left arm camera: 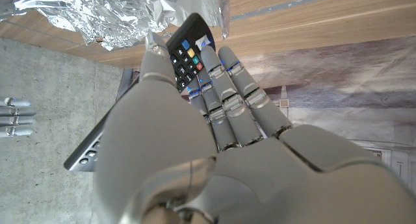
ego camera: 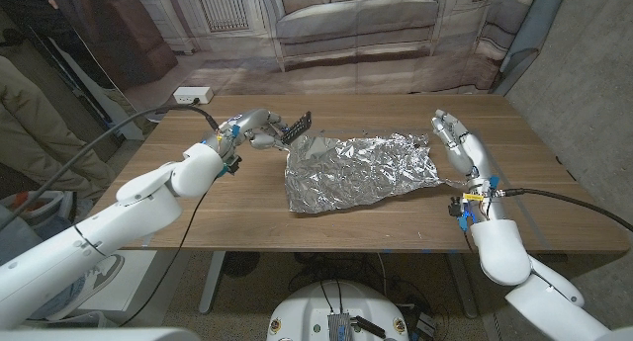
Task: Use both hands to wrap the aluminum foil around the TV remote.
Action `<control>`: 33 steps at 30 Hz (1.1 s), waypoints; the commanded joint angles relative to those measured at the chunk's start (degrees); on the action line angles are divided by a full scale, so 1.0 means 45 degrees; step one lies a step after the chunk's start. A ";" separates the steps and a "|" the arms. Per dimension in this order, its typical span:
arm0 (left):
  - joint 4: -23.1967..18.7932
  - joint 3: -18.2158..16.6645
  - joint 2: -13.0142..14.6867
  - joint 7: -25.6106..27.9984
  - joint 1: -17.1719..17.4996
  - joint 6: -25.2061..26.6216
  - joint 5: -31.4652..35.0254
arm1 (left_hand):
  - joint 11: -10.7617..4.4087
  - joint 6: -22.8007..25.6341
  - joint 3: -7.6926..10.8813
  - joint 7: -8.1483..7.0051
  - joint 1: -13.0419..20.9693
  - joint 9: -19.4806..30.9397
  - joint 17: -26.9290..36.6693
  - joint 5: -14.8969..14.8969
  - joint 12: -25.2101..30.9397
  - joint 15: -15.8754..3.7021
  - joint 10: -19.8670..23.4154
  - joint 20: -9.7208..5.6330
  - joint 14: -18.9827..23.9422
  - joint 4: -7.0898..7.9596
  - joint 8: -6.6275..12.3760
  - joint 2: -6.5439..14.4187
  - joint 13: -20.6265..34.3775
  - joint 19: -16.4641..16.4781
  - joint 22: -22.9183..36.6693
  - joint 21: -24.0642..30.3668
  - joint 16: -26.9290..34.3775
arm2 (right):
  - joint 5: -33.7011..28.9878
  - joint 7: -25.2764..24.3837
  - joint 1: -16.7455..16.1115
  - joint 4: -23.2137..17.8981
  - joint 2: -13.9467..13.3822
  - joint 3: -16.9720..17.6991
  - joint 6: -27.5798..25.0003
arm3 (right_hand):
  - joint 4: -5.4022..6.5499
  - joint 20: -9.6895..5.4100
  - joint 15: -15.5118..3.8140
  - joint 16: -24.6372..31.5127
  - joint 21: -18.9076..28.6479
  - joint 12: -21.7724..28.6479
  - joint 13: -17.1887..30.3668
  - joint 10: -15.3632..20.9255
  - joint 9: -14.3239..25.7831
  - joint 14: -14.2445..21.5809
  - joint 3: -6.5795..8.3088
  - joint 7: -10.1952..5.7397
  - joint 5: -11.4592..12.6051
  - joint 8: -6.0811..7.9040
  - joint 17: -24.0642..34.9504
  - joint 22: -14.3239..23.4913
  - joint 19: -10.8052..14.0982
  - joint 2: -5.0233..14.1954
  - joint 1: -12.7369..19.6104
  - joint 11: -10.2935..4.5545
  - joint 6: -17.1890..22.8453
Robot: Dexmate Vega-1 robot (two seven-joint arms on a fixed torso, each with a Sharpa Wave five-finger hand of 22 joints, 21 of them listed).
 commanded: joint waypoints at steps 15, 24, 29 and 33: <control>-0.0806 0.1707 -0.0966 -0.0179 -0.1067 0.1701 0.0107 | -0.1482 0.1769 0.1414 -0.0250 0.1202 0.0420 0.0049 0.0024 -0.0043 -0.0456 0.1490 0.0028 0.0065 0.1229 0.0471 0.1163 0.1880 0.0077 0.0037 -0.0050 -0.0109 | -0.5347 -0.0891 -0.1149 0.1089 -0.0636 0.0806 -0.2177 | -0.1105 -0.0706 -0.0236 -0.0190 -0.0559 -0.0172 0.0030 -0.0217 0.0056 -0.0398 0.0829 -0.0735 -0.0103 -0.0001 -0.0018 0.0016 -0.0124 0.0341 0.2098 -0.0689 -0.0245; -0.0659 0.2113 -0.1132 -0.0343 -0.1451 0.1769 0.0190 | -0.1462 0.1739 0.1465 -0.0251 0.1209 0.0439 0.0061 0.0018 -0.0065 -0.0454 0.1500 0.0036 0.0058 0.1234 0.0508 0.1161 0.1977 0.0071 0.0038 -0.0062 -0.0124 | -0.6082 -0.0590 -0.0877 0.1165 -0.1133 0.0159 -0.3549 | -0.1396 -0.0816 -0.0413 -0.0224 -0.0849 -0.0273 0.0040 -0.0535 0.0077 -0.0576 0.1316 -0.1340 -0.0087 -0.0016 -0.0022 0.0002 -0.0069 0.0144 0.3792 -0.0903 -0.0511; -0.0593 0.2264 -0.1134 -0.0359 -0.1536 0.1702 0.0277 | -0.1451 0.1737 0.1491 -0.0247 0.1195 0.0445 0.0069 0.0013 -0.0076 -0.0440 0.1520 0.0054 0.0031 0.1248 0.0537 0.1152 0.2043 0.0032 0.0040 -0.0084 -0.0142 | -0.6062 -0.0424 -0.0728 0.1173 -0.1514 -0.0171 -0.3835 | -0.1403 -0.0814 -0.0437 -0.0227 -0.0902 -0.0273 0.0042 -0.0565 0.0081 -0.0611 0.1368 -0.1403 -0.0089 -0.0035 -0.0024 0.0000 -0.0073 0.0057 0.4070 -0.0921 -0.0617; -0.0446 0.2342 -0.1191 -0.0198 -0.1539 0.1617 0.0394 | -0.1459 0.1725 0.1510 -0.0232 0.1184 0.0436 0.0076 0.0010 -0.0098 -0.0436 0.1501 0.0062 0.0019 0.1259 0.0545 0.1154 0.2086 0.0028 0.0041 -0.0089 -0.0150 | -0.6038 -0.0283 -0.0764 0.1049 -0.1819 -0.0289 -0.4123 | -0.1401 -0.0817 -0.0448 -0.0221 -0.0934 -0.0274 0.0043 -0.0590 0.0083 -0.0619 0.1408 -0.1443 -0.0091 -0.0030 -0.0024 -0.0001 -0.0057 0.0001 0.4274 -0.0938 -0.0652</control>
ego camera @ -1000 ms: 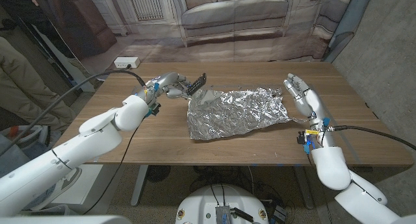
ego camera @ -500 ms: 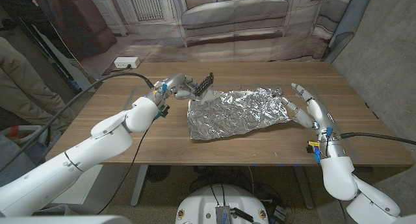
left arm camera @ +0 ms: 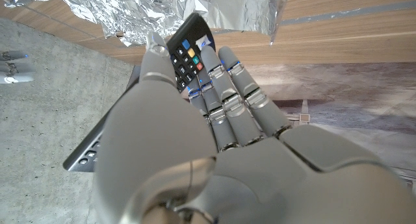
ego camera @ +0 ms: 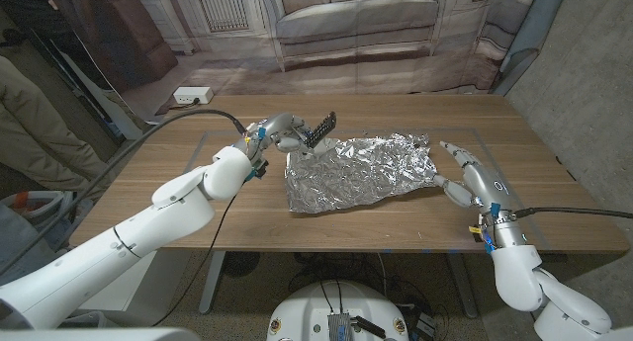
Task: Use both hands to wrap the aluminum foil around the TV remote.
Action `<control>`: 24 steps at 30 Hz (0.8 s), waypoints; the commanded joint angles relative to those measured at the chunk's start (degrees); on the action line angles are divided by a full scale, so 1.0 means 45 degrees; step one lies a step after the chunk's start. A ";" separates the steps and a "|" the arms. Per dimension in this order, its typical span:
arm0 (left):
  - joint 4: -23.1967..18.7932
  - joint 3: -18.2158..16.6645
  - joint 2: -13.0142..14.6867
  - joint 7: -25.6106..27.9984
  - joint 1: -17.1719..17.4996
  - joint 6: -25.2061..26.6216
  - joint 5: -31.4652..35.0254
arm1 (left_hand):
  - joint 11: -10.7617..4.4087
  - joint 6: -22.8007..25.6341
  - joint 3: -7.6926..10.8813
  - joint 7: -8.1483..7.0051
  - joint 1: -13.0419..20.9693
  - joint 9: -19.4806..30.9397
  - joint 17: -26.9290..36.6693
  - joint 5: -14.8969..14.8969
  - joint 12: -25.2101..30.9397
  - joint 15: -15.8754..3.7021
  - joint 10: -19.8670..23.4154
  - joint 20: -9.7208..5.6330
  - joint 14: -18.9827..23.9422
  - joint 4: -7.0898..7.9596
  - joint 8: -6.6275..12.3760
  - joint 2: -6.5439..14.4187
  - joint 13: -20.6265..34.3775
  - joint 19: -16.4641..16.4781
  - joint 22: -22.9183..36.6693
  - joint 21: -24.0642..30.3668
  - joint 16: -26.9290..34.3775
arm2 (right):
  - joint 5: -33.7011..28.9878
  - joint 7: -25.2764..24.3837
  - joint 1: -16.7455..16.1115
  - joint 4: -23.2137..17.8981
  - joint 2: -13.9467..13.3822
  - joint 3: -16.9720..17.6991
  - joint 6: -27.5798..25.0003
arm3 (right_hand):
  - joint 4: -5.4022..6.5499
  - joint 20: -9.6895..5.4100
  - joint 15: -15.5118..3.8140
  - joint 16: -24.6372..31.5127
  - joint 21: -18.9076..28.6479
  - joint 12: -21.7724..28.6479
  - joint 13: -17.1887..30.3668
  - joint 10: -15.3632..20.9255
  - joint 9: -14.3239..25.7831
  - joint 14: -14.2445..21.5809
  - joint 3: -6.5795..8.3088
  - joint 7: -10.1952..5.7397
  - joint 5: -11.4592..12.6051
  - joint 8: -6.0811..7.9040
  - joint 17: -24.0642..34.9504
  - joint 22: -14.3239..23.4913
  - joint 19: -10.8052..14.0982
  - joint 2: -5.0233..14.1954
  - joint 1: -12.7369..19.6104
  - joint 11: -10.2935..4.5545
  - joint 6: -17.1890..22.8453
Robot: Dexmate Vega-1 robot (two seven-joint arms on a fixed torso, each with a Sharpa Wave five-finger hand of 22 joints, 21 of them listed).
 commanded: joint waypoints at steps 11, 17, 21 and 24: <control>0.0575 0.0845 -0.0328 -0.0226 -0.0698 -0.0208 0.0497 | -0.1460 0.1709 0.1528 -0.0231 0.1190 0.0432 0.0041 0.0037 -0.0102 -0.0455 0.1511 0.0086 0.0004 0.1320 0.0593 0.1147 0.2216 0.0002 0.0049 -0.0111 -0.0068 | -0.0552 0.0436 0.0821 0.0349 -0.1179 -0.1547 -0.1725 | 0.0001 -0.0883 -0.0533 0.0000 -0.0146 0.0000 0.0039 -0.0094 0.0028 -0.0076 0.0297 -0.0209 0.0020 -0.0016 0.0034 -0.0004 0.0133 -0.0161 0.0978 -0.0088 -0.0171; 0.0506 0.0862 -0.0305 -0.0328 -0.0661 -0.0151 0.0532 | -0.1445 0.1690 0.1555 -0.0251 0.1188 0.0433 0.0052 0.0034 -0.0123 -0.0455 0.1501 0.0093 0.0014 0.1326 0.0608 0.1148 0.2265 -0.0017 0.0051 -0.0122 -0.0065 | -0.0621 0.0211 0.1253 0.0737 -0.1349 -0.2135 -0.2070 | 0.0004 -0.1014 -0.0741 0.0008 -0.0232 0.0015 0.0041 -0.0115 0.0040 -0.0083 0.0454 -0.0353 0.0056 0.0023 0.0038 -0.0002 0.0182 -0.0226 0.1685 -0.0303 -0.0207; 0.0465 0.0827 -0.0272 -0.0380 -0.0606 -0.0095 0.0499 | -0.1468 0.1670 0.1576 -0.0244 0.1196 0.0429 0.0055 0.0033 -0.0135 -0.0463 0.1505 0.0091 -0.0011 0.1321 0.0613 0.1140 0.2299 -0.0019 0.0052 -0.0126 -0.0079 | -0.0660 0.0225 0.1575 0.0968 -0.1488 -0.2558 -0.2375 | 0.0012 -0.1178 -0.0869 0.0019 -0.0288 0.0034 0.0042 -0.0102 0.0049 -0.0067 0.0571 -0.0524 0.0086 0.0050 0.0041 0.0001 0.0232 -0.0252 0.2237 -0.0464 -0.0217; 0.0433 0.0824 -0.0230 -0.0427 -0.0568 -0.0110 0.0478 | -0.1462 0.1656 0.1582 -0.0252 0.1183 0.0429 0.0057 0.0030 -0.0146 -0.0446 0.1498 0.0093 -0.0034 0.1330 0.0618 0.1133 0.2323 -0.0023 0.0053 -0.0129 -0.0089 | -0.0666 0.0292 0.1759 0.1084 -0.1625 -0.2835 -0.2648 | 0.0022 -0.1289 -0.0952 0.0013 -0.0325 0.0033 0.0043 -0.0124 0.0054 -0.0089 0.0642 -0.0599 0.0098 0.0056 0.0044 0.0004 0.0240 -0.0237 0.2556 -0.0556 -0.0240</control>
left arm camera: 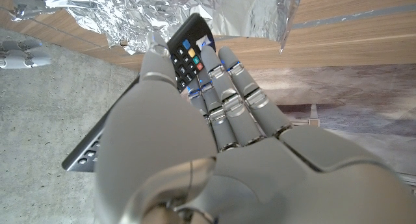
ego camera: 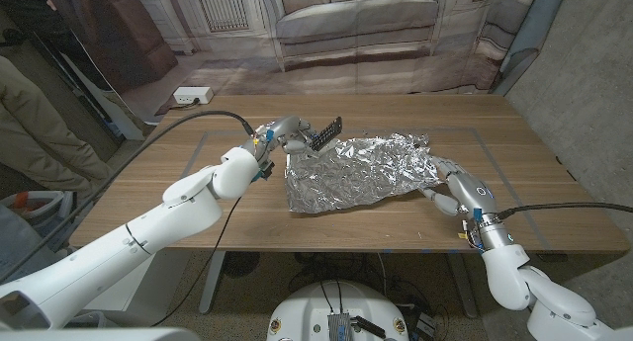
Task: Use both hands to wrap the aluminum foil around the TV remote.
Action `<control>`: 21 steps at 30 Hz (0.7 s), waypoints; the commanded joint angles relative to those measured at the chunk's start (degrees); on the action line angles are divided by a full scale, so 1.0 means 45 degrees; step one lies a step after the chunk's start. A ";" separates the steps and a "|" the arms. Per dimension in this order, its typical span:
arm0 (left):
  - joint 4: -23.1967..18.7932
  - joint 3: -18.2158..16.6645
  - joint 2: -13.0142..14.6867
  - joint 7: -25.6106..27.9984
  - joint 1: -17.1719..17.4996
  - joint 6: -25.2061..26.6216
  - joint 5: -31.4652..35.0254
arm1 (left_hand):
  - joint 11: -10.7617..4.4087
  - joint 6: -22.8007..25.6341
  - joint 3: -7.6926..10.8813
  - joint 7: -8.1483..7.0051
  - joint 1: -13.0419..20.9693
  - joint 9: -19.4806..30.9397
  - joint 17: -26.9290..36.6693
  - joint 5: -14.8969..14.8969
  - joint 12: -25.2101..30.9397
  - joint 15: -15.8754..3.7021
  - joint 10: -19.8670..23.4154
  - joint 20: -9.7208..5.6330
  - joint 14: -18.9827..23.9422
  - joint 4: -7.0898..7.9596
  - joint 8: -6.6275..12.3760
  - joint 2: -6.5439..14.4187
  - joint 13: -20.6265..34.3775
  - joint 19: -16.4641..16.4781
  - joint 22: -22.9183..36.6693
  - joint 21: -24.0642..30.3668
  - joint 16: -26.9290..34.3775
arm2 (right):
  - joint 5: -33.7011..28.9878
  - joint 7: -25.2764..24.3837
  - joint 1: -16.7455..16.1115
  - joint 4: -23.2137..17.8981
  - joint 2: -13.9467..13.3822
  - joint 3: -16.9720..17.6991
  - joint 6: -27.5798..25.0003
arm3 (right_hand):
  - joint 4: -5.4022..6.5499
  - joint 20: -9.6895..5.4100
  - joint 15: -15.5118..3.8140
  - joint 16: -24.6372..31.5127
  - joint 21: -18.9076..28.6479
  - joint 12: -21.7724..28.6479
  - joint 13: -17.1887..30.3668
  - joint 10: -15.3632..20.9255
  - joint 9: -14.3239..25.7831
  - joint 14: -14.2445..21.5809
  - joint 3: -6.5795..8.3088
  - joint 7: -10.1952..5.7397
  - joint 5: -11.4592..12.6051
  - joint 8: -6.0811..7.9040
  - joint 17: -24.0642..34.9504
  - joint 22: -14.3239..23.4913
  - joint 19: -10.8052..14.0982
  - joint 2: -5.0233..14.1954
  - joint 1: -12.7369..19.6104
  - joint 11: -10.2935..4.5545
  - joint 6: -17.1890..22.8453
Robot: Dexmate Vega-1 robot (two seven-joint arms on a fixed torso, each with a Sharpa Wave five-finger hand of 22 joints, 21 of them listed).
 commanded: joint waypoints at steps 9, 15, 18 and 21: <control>-0.0084 -0.0047 0.0105 -0.0099 0.0164 -0.0074 -0.0053 | -0.1445 0.1640 0.1566 -0.0227 0.1159 0.0435 0.0074 0.0049 -0.0053 -0.0439 0.1476 0.0109 -0.0037 0.1405 0.0655 0.1129 0.2404 -0.0027 0.0056 -0.0049 -0.0091 | 0.0100 0.0061 0.1142 0.0704 -0.0896 -0.1694 -0.1336 | 0.0073 -0.1421 -0.1144 0.0030 -0.0134 0.0044 0.0046 -0.0006 0.0067 -0.0021 0.0333 -0.0292 0.0090 0.0065 0.0052 0.0016 0.0171 0.0147 0.1086 -0.0298 -0.0026; -0.0047 -0.0382 0.0146 0.0203 0.0245 -0.0194 -0.0159 | -0.1437 0.1640 0.1597 -0.0208 0.1159 0.0413 0.0082 0.0049 -0.0071 -0.0450 0.1490 0.0114 -0.0049 0.1405 0.0668 0.1117 0.2462 -0.0031 0.0057 -0.0056 -0.0097 | 0.0064 0.0080 0.0872 0.0055 -0.1353 -0.1725 -0.1863 | 0.0180 -0.1356 -0.1083 0.0040 -0.0147 0.0057 0.0046 0.0011 0.0071 -0.0002 0.0203 -0.0195 0.0027 0.0063 0.0053 0.0021 0.0223 -0.0015 0.1083 -0.0208 -0.0046; -0.0038 -0.0477 0.0182 0.0218 0.0254 -0.0239 -0.0234 | -0.1436 0.1652 0.1608 -0.0211 0.1164 0.0416 0.0085 0.0051 -0.0080 -0.0454 0.1488 0.0110 -0.0043 0.1403 0.0683 0.1116 0.2481 -0.0035 0.0057 -0.0060 -0.0095 | 0.0180 0.0076 0.1019 0.0205 -0.1366 -0.1840 -0.1957 | 0.0198 -0.1385 -0.1121 0.0044 -0.0165 0.0059 0.0046 0.0011 0.0073 0.0001 0.0198 -0.0242 0.0022 0.0076 0.0057 0.0024 0.0212 -0.0006 0.1149 -0.0252 -0.0021; -0.0020 -0.0437 0.0251 0.0090 0.0206 -0.0319 -0.0241 | -0.1435 0.1650 0.1622 -0.0190 0.1165 0.0410 0.0090 0.0051 -0.0081 -0.0454 0.1511 0.0108 -0.0040 0.1403 0.0689 0.1113 0.2505 -0.0045 0.0058 -0.0066 -0.0094 | 0.0325 -0.0221 0.1233 0.0603 -0.1346 -0.1995 -0.1659 | 0.0248 -0.1493 -0.1233 0.0098 -0.0147 0.0096 0.0046 0.0097 0.0077 0.0130 0.0162 -0.0333 0.0005 0.0138 0.0065 0.0030 0.0324 -0.0003 0.1243 -0.0323 0.0129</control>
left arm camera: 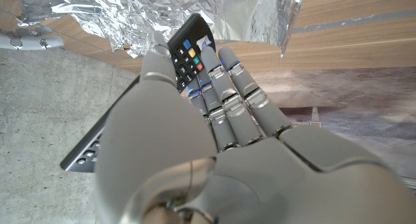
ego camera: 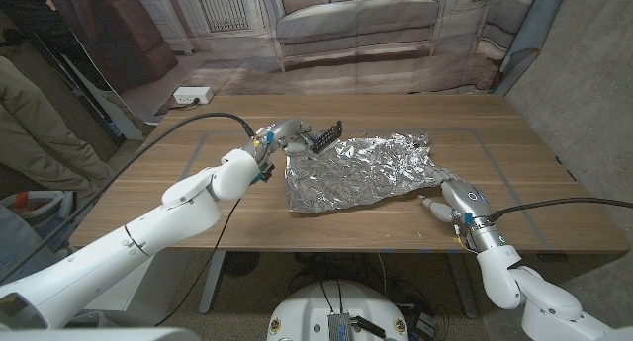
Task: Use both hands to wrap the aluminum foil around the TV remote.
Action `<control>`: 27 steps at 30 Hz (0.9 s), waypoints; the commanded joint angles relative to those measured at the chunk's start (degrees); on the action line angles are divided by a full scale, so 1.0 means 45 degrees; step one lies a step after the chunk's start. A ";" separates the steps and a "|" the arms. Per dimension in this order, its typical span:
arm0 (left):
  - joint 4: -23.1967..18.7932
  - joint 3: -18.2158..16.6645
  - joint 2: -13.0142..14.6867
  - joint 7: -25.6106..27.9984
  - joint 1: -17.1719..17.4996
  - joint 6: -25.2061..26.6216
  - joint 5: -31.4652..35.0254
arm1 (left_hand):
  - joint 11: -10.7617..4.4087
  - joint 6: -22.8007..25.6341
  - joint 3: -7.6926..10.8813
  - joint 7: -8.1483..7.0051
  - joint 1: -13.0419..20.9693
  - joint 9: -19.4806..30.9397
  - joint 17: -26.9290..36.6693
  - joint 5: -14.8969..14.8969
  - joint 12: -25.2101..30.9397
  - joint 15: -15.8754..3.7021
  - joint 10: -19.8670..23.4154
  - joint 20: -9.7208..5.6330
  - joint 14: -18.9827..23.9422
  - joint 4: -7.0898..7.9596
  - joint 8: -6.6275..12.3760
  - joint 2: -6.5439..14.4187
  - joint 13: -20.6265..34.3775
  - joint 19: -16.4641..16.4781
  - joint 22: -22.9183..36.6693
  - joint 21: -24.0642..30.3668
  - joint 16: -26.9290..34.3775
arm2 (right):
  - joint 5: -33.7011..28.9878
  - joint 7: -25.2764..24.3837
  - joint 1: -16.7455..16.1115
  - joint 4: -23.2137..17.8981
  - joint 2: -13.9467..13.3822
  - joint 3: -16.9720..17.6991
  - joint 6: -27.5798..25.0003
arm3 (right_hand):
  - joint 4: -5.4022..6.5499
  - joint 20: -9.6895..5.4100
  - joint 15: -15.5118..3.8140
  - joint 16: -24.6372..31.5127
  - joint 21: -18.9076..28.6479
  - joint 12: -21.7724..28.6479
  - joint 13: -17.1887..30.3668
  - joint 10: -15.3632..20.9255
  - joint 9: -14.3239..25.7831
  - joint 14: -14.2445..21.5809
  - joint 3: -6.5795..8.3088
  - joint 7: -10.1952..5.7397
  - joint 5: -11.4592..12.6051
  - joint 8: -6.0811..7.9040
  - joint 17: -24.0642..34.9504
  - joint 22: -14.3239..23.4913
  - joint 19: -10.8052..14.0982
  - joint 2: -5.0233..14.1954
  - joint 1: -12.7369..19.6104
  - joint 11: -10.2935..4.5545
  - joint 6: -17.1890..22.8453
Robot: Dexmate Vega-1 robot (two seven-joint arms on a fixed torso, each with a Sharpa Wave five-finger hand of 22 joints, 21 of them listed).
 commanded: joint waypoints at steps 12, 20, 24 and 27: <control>0.0425 -0.0041 0.0216 0.0376 -0.0077 -0.1025 0.0442 | -0.1416 0.1626 0.1630 -0.0187 0.1161 0.0392 0.0044 0.0081 -0.0028 -0.0428 0.1499 0.0044 -0.0029 0.1456 0.0721 0.1094 0.2593 -0.0009 0.0062 -0.0039 -0.0007 | 0.0580 -0.2488 0.1179 0.1686 0.0370 -0.1026 0.1095 | 0.0378 -0.2211 -0.2388 0.0565 0.0881 0.1033 0.0031 0.3653 0.0051 0.3660 -0.0641 -0.0726 -0.0037 0.0979 0.0171 0.0233 0.3376 0.0426 0.1451 -0.0898 0.4106; 0.0747 0.0086 0.0126 0.0640 -0.0169 -0.1459 0.1284 | -0.1449 0.1626 0.1663 -0.0253 0.1132 0.0357 0.0059 0.0083 -0.0077 -0.0436 0.1472 0.0017 -0.0053 0.1477 0.0737 0.1087 0.2675 -0.0094 0.0065 -0.0079 -0.0016 | 0.1121 -0.3511 0.1648 0.2153 0.1021 -0.1106 0.1876 | 0.0556 -0.2201 -0.2469 0.0213 0.1246 0.0979 0.0139 0.7015 0.0404 0.5439 -0.0607 -0.0710 -0.0200 0.0744 0.0291 0.0388 0.4207 0.1144 0.2902 -0.1024 0.7884; 0.0822 -0.0032 0.0011 0.0664 -0.0089 -0.1531 0.1211 | -0.1500 0.1598 0.1679 -0.0266 0.1115 0.0343 0.0064 0.0084 -0.0103 -0.0441 0.1455 0.0012 -0.0076 0.1491 0.0735 0.1086 0.2715 -0.0112 0.0067 -0.0090 -0.0026 | 0.1474 -0.4253 0.1907 0.2526 0.1394 -0.1086 0.2795 | 0.0603 -0.2198 -0.2527 0.0391 0.1603 0.0742 0.0180 0.7481 0.0659 0.6245 -0.0636 -0.0674 -0.0203 0.0604 0.0387 0.0444 0.4599 0.1228 0.3274 -0.0990 0.8495; 0.0867 -0.0079 -0.0049 0.0680 -0.0041 -0.1577 0.1201 | -0.1509 0.1602 0.1687 -0.0269 0.1108 0.0337 0.0067 0.0085 -0.0121 -0.0442 0.1432 0.0007 -0.0083 0.1496 0.0741 0.1089 0.2730 -0.0135 0.0067 -0.0100 -0.0028 | 0.1886 -0.4688 0.2044 0.2717 0.1693 -0.0977 0.3544 | 0.0638 -0.2181 -0.2566 0.0497 0.2134 0.0814 0.0248 0.8331 0.1017 0.7166 -0.0738 -0.0648 -0.0197 0.0712 0.0465 0.0531 0.4982 0.1256 0.3553 -0.0975 0.9199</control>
